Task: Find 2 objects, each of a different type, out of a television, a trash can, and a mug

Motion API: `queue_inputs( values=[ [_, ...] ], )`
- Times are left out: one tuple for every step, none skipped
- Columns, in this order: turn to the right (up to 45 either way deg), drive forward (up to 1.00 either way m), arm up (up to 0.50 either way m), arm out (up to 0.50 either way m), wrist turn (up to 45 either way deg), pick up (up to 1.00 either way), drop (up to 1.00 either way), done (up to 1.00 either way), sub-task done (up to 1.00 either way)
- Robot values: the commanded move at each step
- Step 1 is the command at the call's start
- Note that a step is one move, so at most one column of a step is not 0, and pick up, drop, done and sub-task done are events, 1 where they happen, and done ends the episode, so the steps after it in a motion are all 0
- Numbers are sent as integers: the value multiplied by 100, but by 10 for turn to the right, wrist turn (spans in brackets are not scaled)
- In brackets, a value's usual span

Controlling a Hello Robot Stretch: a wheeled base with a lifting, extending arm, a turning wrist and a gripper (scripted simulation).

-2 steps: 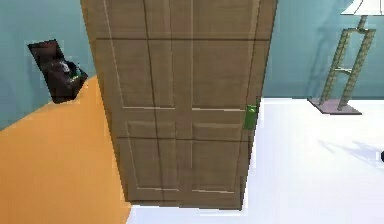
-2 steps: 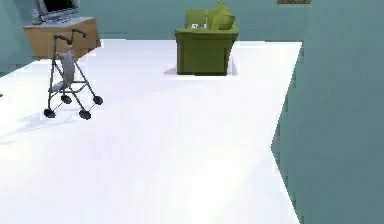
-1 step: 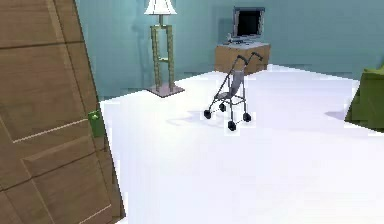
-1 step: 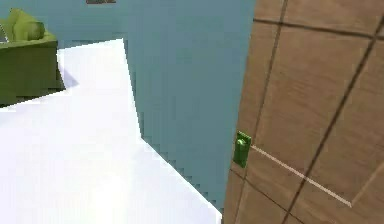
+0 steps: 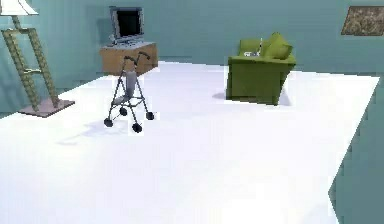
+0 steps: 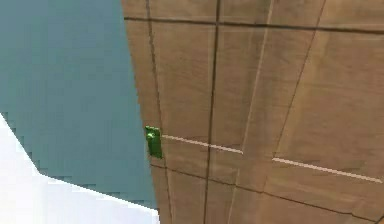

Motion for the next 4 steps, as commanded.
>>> queue_inputs(
  values=[
    [0,100,0,0,0,0,0,0,0],
    [0,100,0,0,0,0,0,0,0],
    [30,0,0,0,0,0,0,0,0],
    [0,60,0,0,0,0,0,0,0]
  ],
)
